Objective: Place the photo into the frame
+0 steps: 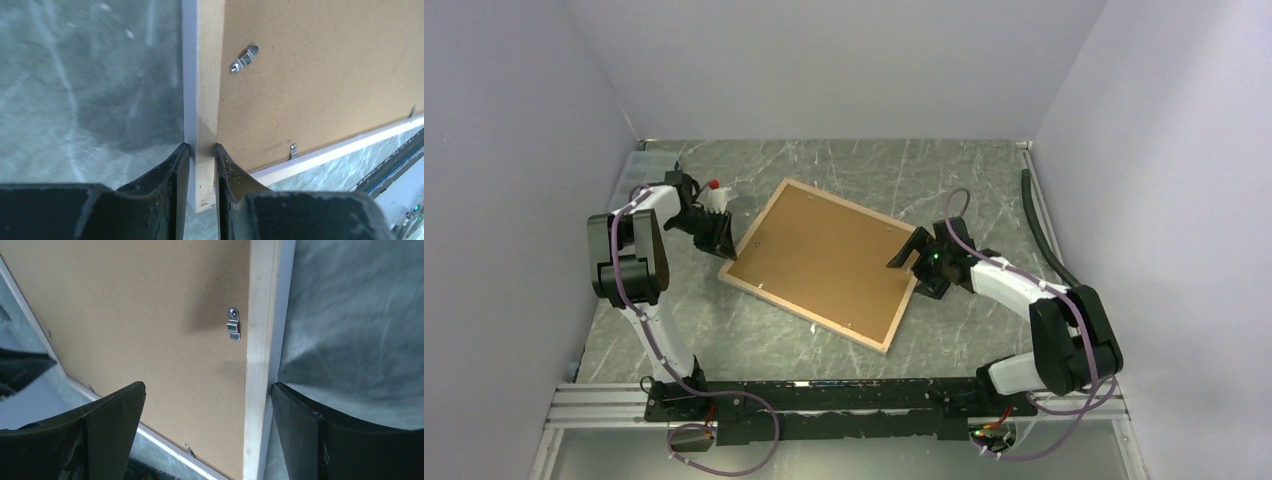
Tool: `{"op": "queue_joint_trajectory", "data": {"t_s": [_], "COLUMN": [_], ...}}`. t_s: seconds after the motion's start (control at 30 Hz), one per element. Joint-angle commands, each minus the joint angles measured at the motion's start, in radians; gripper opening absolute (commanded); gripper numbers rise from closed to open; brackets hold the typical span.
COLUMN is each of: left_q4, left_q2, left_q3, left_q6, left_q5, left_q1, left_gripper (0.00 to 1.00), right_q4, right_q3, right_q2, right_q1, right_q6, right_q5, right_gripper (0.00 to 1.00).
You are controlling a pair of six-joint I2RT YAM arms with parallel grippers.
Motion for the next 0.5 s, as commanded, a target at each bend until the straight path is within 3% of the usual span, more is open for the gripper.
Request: {"op": "queue_joint_trajectory", "data": {"t_s": [0.0, 0.3, 0.47], "left_q4": [-0.107, -0.203, -0.253], "left_q2": [-0.044, -0.133, -0.13], "left_q3": [-0.111, -0.222, -0.194], "left_q6": [0.082, 0.19, 0.221], "left_q5": [0.005, 0.041, 0.087], "left_q1": [-0.067, -0.11, -0.111], "left_gripper": [0.26, 0.25, 0.24], "right_q4": [0.032, -0.012, -0.063], "right_q3": [0.132, 0.155, 0.224], "right_q2": [0.033, 0.095, 0.126], "right_q1": [-0.034, -0.081, -0.118], "right_q6": [-0.097, -0.156, -0.213], "right_q5": [-0.021, -0.018, 0.032], "right_gripper": [1.0, 1.0, 1.0]}}
